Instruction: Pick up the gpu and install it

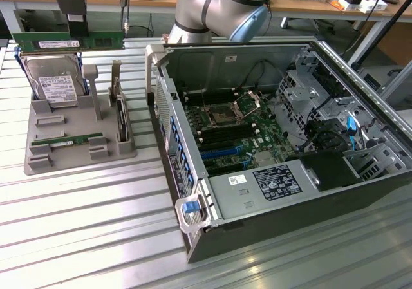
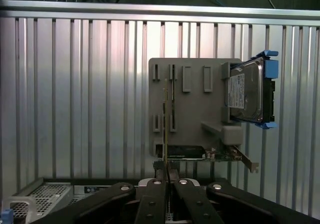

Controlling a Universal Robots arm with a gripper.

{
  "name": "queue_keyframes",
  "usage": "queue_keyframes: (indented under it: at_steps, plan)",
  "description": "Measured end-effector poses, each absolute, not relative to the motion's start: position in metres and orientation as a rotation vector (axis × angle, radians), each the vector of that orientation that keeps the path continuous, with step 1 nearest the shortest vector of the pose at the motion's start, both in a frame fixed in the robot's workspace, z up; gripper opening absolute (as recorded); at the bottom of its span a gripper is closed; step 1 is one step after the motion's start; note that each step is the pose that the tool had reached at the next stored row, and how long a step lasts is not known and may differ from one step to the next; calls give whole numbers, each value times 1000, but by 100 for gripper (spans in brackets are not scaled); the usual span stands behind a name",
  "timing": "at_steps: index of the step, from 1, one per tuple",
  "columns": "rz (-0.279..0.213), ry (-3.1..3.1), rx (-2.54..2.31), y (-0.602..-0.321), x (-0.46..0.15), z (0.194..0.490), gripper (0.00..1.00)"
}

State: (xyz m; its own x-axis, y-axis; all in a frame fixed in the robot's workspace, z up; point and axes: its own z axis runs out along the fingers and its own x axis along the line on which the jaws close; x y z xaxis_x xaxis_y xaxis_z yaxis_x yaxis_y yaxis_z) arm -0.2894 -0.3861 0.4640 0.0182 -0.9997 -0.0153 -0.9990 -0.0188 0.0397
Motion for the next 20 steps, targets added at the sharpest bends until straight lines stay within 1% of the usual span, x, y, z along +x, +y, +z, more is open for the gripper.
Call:
queue_keyframes:
  at_steps: [20]
  plan:
    - [-61, -2188, 2229, -386, -266, 464, 12]
